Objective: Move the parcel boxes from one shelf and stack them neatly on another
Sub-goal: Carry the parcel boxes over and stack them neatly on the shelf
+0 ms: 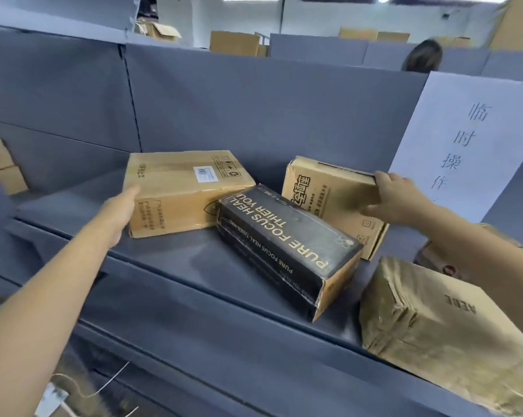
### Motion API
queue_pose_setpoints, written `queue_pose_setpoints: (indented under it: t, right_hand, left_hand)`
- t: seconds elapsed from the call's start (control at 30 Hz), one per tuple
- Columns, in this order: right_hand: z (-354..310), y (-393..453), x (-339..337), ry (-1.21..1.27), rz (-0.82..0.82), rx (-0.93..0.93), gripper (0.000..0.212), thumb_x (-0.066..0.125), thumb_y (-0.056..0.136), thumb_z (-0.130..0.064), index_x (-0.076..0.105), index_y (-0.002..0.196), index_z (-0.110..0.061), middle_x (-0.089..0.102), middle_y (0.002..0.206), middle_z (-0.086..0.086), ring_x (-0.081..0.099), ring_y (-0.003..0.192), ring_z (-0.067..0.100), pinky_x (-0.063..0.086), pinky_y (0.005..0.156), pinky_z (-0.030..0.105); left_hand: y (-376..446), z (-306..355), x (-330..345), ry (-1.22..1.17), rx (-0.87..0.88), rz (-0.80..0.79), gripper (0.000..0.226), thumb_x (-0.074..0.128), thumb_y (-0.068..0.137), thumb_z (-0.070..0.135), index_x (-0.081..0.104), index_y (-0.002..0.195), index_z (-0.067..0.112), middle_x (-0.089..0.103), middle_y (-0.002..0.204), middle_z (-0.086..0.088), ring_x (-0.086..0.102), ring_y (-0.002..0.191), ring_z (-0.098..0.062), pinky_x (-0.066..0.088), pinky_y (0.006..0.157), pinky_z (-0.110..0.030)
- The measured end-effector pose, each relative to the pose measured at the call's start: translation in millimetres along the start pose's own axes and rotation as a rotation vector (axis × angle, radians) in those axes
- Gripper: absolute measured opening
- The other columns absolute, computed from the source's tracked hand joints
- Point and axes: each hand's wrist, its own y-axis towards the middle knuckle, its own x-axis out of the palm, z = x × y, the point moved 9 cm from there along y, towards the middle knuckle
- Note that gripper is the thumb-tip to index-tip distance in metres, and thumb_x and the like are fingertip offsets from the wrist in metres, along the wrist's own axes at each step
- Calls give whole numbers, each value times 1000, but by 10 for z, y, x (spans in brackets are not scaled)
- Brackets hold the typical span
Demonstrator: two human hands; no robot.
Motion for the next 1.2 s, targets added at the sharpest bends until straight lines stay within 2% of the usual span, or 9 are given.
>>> queue_pose_setpoints:
  t: [0.1,0.2,0.27,0.43,0.53,0.63,0.77,1.0,1.2]
  right_hand:
    - [-3,-12,26,-43,11,-13,66,64,85,-33,34,135,-4,43,131,22,37,121,42,32,99,41]
    - [5,2,44,-63,46,-29,71,63,88,-32,28,141,-3,39,135,24,35,123,43,27,103,41]
    - [2,10,50,-57,65,-35,72,62,88,-32,26,142,-2,37,137,25,34,125,44,26,104,41]
    - [-20,-28,41,-43,93,-5,68,61,90,-30,26,142,-2,37,137,24,31,125,43,29,101,43]
    - [-40,-74,12,-7,137,1,66,62,89,-28,28,141,-2,37,136,24,30,125,42,33,99,46]
    - [-22,-121,12,47,143,15,62,60,90,-25,30,140,-3,36,137,24,28,127,40,32,99,46]
    - [63,-164,-129,149,218,29,60,60,91,-20,30,140,-5,35,138,22,26,128,38,32,97,47]
    - [298,-368,-463,488,436,112,62,61,90,-21,30,141,-6,35,137,22,29,127,37,28,103,44]
    - [496,-756,-696,568,585,204,61,65,88,-24,35,138,-6,41,132,20,35,124,37,32,98,45]
  left_hand:
    - [102,-129,26,-46,-31,-23,64,45,88,56,41,137,14,56,130,-7,54,110,-25,39,83,-36]
    - [194,-216,10,-218,-74,-7,63,55,81,53,44,131,17,61,119,-9,60,100,-26,49,73,-40]
    - [122,-155,59,-318,-114,-35,60,61,77,52,45,126,20,63,111,-6,62,94,-27,51,69,-44]
    - [44,-139,210,-362,-270,-96,91,77,46,54,43,129,36,63,113,-4,61,97,-34,47,71,-59]
    - [-168,-84,357,-330,-283,-128,80,80,55,44,44,124,28,61,112,-8,57,96,-34,46,63,-54]
    - [-314,-1,481,-332,-252,-164,52,72,73,43,49,116,25,64,96,-5,57,87,-28,45,70,-46]
    - [-352,138,342,-420,-170,-94,65,74,71,40,44,127,28,63,106,-4,59,88,-26,46,60,-41]
    - [-521,676,119,-612,15,-148,36,66,77,38,57,111,32,70,102,4,66,92,-20,52,63,-44]
    - [-891,912,282,-612,133,-193,52,68,80,30,46,127,26,66,113,4,67,96,-18,57,65,-48]
